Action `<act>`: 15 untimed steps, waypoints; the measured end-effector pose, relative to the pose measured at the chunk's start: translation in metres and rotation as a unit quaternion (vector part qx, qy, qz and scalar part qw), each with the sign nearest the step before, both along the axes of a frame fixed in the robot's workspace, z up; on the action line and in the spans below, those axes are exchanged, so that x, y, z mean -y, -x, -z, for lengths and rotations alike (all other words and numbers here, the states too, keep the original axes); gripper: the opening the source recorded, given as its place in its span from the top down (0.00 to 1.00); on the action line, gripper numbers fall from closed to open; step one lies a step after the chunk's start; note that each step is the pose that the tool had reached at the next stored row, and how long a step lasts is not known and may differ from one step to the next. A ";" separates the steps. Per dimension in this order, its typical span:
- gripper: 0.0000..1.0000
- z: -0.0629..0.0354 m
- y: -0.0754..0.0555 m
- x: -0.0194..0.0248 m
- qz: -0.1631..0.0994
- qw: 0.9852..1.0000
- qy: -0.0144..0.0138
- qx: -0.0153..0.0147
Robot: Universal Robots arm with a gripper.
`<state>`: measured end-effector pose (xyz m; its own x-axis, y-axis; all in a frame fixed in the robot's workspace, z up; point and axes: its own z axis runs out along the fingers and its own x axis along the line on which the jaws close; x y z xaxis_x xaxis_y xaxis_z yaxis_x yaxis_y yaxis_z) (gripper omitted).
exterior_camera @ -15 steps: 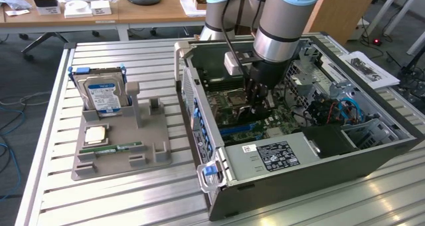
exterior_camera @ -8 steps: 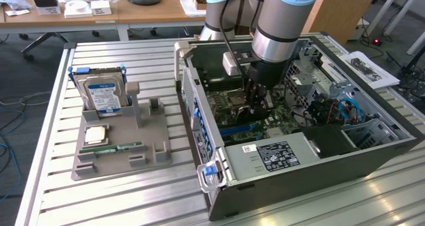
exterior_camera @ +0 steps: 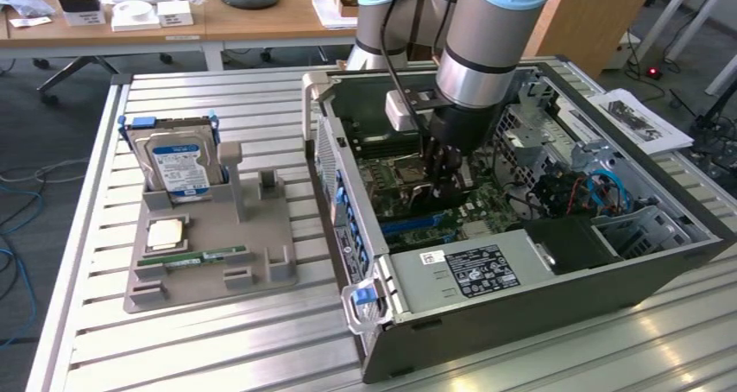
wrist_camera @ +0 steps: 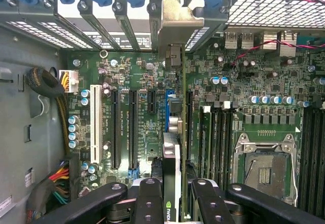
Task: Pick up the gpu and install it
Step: 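Insert the gpu into the slot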
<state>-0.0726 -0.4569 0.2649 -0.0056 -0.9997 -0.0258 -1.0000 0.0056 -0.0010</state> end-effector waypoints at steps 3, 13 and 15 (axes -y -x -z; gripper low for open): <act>0.73 0.0000 0.002 0.0000 0.000 1.000 0.000 0.000; 0.73 0.0001 0.003 0.0015 0.000 1.000 0.000 0.000; 0.73 0.0004 0.003 0.0016 0.000 1.000 0.000 0.000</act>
